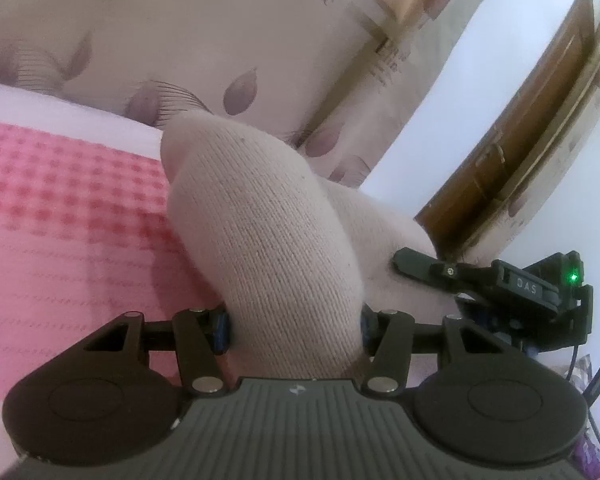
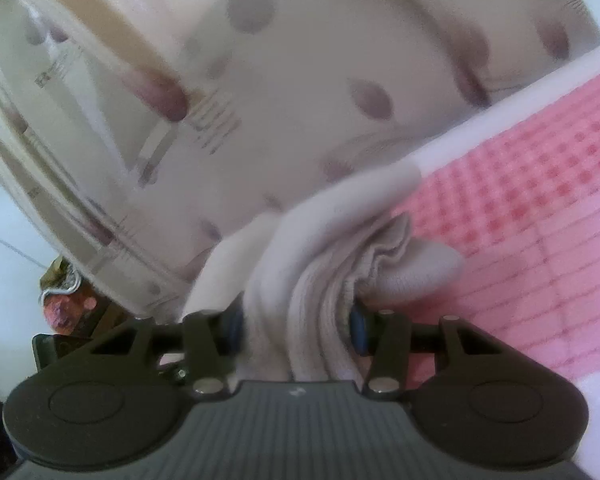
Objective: Fold small clothes
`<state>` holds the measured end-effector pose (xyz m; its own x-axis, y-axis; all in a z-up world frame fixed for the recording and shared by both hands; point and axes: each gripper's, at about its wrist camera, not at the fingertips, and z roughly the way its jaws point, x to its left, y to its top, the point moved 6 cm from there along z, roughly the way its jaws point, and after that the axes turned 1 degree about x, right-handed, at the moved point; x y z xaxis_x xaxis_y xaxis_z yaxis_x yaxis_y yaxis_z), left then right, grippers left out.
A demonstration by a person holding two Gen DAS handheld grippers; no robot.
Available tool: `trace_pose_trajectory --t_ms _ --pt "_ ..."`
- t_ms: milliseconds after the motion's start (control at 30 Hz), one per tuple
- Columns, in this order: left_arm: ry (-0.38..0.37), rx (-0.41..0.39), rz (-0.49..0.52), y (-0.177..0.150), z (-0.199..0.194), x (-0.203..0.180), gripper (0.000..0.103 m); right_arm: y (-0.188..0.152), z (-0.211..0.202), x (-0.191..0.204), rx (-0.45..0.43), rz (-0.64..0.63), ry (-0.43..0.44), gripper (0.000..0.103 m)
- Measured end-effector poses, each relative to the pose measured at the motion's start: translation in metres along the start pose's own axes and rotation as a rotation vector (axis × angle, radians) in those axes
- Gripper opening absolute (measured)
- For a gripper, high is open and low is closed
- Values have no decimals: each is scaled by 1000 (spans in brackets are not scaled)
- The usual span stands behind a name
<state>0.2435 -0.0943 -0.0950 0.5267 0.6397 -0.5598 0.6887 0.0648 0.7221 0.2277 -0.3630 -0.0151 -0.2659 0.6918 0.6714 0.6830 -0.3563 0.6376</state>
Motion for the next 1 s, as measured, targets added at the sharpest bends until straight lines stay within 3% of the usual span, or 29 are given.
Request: trace_pose_trajectory --t_ms 467,1000 --pt "22 -21 10 -33 -77 -3 54 -60 -13 58 30 5 47 49" --pt "89 8 66 -61 -89 13 55 -103 -11 42 73 87 11 49"
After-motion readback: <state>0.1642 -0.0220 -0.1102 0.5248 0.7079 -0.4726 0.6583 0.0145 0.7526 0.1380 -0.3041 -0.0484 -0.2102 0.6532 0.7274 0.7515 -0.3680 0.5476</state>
